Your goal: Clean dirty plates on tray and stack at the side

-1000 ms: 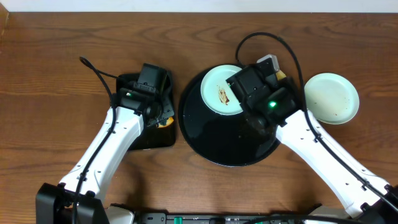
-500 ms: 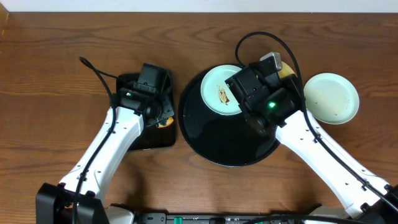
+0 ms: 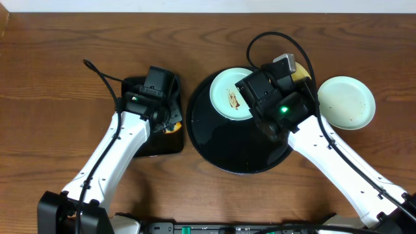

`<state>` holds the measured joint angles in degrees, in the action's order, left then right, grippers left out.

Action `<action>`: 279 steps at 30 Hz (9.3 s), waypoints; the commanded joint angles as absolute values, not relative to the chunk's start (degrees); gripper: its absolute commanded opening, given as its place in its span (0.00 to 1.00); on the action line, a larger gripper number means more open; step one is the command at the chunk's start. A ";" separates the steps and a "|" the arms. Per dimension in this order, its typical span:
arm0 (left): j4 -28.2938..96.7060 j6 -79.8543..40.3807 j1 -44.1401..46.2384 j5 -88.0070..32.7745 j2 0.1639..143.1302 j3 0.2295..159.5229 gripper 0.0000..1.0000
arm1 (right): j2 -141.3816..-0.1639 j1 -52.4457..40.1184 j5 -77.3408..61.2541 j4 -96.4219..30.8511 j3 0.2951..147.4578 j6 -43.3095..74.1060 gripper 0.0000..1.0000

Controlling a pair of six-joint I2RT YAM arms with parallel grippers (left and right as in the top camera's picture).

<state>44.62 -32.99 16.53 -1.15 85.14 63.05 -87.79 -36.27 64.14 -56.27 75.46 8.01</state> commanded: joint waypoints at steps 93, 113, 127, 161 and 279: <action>45.36 -30.46 16.32 -0.84 84.53 62.87 0.08 | -117.73 -14.28 -10.55 -38.28 75.90 19.70 0.01; 23.20 -22.13 29.45 -18.85 91.39 62.85 0.08 | -117.73 -16.19 -10.55 -47.83 75.90 19.70 0.01; 8.19 -30.98 35.40 -26.52 104.77 62.85 0.08 | -117.73 -16.23 -10.55 -48.03 75.90 19.68 0.01; 8.01 -28.75 24.05 -13.87 110.13 62.87 0.08 | -117.75 -16.21 -8.78 -51.46 75.90 19.68 0.01; 40.88 -8.84 -3.03 -9.37 98.59 61.60 0.08 | -88.36 14.79 7.01 -55.57 76.66 21.67 0.01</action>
<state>40.66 -9.13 -3.16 -10.59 97.89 62.22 -89.10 9.76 9.56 -54.57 76.71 19.97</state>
